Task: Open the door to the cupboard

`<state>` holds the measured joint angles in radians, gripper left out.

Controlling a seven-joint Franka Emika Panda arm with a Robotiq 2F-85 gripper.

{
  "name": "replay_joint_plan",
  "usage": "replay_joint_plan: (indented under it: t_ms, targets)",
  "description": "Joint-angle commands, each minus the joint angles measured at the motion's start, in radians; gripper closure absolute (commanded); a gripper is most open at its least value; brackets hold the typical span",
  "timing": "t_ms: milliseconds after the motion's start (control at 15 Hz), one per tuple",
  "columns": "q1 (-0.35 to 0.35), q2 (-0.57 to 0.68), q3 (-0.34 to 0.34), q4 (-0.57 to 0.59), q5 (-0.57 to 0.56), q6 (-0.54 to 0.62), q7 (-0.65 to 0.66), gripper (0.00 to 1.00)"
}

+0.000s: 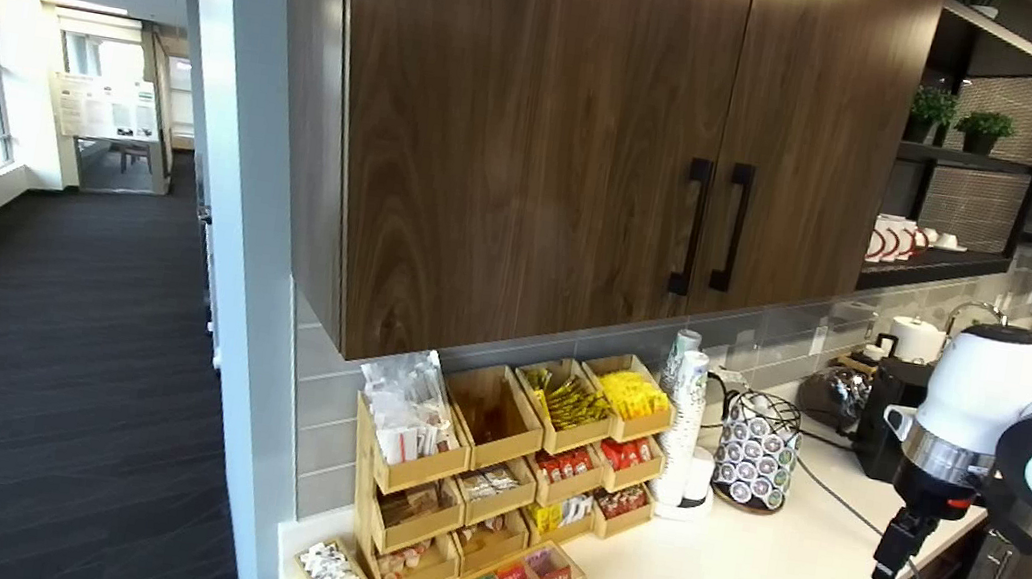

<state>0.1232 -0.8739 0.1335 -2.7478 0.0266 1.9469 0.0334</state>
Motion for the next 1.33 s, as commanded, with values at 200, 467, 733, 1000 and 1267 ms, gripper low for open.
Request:
replay_joint_plan:
  t_ms: [200, 467, 733, 1000, 1267]
  targets:
    - [-0.025, 0.037, -0.017, 0.103, -0.07, 0.067, -0.037, 0.0]
    - [-0.039, 0.08, -0.03, 0.217, -0.137, 0.164, -0.086, 0.0]
    - [-0.041, 0.155, -0.041, 0.332, -0.154, 0.265, -0.111, 0.0]
    - [-0.037, 0.105, -0.038, 0.288, -0.142, 0.241, -0.095, 0.0]
    - [-0.035, 0.106, -0.048, 0.287, -0.114, 0.254, -0.071, 0.0]
